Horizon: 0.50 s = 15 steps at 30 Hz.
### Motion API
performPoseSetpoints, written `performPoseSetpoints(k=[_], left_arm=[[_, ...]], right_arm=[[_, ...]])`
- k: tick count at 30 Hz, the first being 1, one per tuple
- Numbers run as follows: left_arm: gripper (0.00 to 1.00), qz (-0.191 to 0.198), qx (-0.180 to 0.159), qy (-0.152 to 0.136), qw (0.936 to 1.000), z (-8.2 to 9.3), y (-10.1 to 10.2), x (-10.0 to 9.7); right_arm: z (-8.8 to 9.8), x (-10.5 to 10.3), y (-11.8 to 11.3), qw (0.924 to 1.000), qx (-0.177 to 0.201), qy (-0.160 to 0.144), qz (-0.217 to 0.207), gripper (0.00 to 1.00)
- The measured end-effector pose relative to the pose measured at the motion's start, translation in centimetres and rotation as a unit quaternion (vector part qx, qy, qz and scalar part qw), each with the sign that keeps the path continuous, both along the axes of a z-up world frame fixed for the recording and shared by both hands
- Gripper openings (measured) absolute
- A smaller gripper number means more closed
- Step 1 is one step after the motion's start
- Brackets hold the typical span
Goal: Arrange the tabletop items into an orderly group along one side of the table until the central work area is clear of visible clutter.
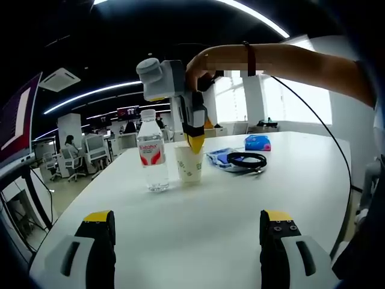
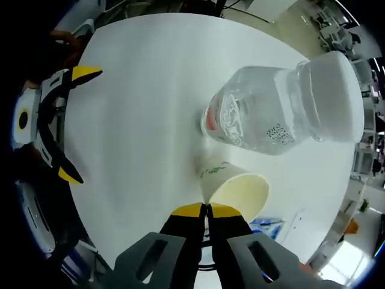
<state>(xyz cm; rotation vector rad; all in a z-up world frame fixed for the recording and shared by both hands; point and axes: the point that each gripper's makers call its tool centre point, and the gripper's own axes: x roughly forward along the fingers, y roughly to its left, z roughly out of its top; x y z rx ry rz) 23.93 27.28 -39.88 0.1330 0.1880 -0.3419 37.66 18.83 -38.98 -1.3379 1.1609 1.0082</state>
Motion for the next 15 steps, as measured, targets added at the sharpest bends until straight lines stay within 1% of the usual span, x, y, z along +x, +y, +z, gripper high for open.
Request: performPoseSetpoints(k=[7,12,15], left_arm=[[1.00,-0.002,0.002,0.002,1.0000,-0.20,-0.12,-0.07],[1.00,-0.001,0.000,0.000,1.0000,-0.17,-0.11,-0.12],[1.00,0.000,0.000,0.002,1.0000,-0.28,-0.08,-0.12]], right_arm=[[-0.10,-0.09,0.14,1.0000,0.006,0.001,-0.007,0.00],[-0.05,0.09,0.00,0.9999,0.006,-0.005,-0.010,0.01],[0.04,0.35,0.15,0.9995,0.016,-0.010,-0.024,0.01]])
